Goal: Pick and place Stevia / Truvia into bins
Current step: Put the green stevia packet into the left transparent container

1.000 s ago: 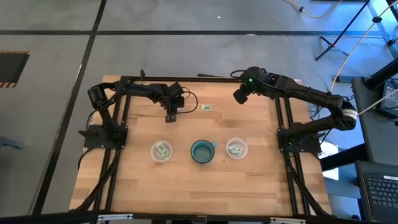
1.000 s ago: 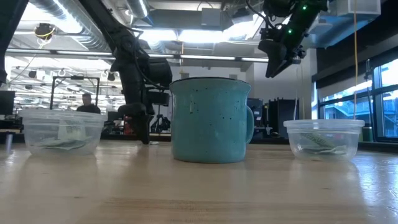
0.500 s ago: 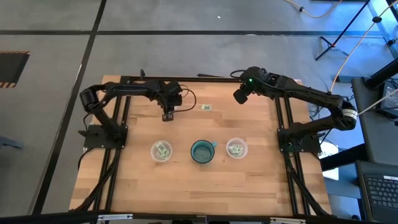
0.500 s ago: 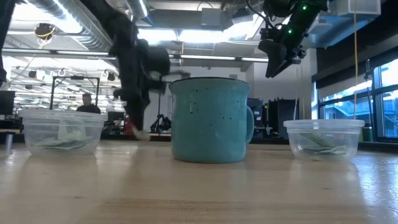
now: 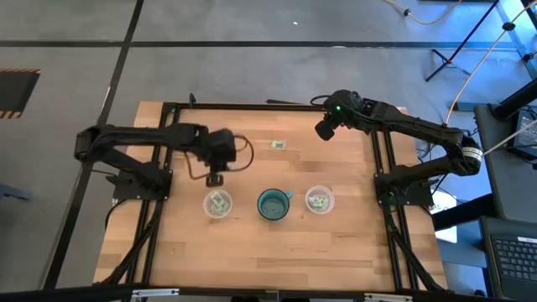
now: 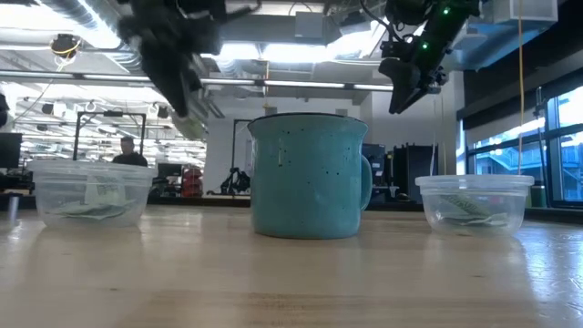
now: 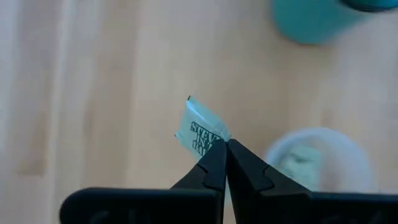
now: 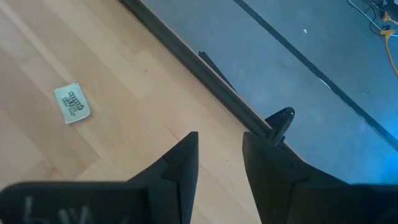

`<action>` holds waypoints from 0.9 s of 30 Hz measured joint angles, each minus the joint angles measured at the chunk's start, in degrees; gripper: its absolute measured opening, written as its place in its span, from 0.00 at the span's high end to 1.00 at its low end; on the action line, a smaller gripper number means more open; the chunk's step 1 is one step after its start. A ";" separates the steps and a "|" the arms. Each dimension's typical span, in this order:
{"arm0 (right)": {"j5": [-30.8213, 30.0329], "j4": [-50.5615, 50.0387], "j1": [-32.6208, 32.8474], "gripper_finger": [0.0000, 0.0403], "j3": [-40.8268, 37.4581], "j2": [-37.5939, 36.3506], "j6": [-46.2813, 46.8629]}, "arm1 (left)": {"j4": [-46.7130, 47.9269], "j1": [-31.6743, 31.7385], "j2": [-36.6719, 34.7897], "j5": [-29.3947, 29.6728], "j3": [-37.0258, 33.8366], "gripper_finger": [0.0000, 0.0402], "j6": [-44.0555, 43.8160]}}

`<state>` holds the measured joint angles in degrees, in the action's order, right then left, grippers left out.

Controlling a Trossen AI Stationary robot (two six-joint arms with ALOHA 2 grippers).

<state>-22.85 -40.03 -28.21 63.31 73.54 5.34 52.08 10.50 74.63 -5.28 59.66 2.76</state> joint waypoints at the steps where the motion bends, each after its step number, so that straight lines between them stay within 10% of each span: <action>1: 0.00 0.00 0.00 0.68 0.00 0.00 -0.02 | 0.10 -1.97 -0.55 0.04 -0.23 0.99 -1.25; 12: 0.00 -0.05 0.00 0.68 0.00 0.00 0.42 | -0.45 -19.82 3.64 3.43 -0.26 0.99 -11.65; 27: 0.00 -0.07 0.00 0.68 0.00 0.00 1.90 | -0.45 -25.96 6.90 6.07 -0.26 0.99 -20.43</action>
<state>-22.85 -40.10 -28.21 63.31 73.54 7.25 51.64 -15.46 81.54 0.80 59.40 -17.67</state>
